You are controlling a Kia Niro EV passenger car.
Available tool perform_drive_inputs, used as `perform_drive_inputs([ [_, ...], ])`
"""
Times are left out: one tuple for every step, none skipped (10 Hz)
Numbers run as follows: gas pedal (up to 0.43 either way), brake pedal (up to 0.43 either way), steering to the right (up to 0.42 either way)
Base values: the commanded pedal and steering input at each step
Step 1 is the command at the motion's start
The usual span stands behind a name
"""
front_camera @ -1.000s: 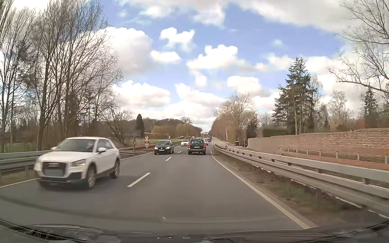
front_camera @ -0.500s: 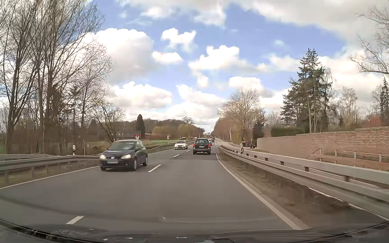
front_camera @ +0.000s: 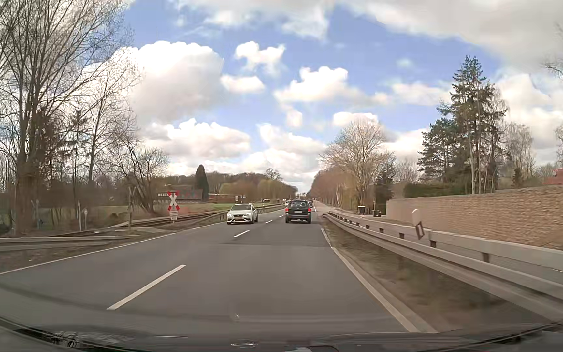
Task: Follow the waypoints while adhering to traffic rules and regulations
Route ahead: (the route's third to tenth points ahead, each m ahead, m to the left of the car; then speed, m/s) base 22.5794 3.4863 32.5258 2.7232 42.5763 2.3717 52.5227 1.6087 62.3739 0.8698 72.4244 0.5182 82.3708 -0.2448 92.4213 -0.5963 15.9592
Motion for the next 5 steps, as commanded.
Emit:
perform_drive_inputs([
  [0.189,0.0,0.003],
  [0.169,0.0,0.005],
  [0.15,0.0,0.006],
  [0.15,0.0,0.006],
  [0.15,0.0,0.006],
])
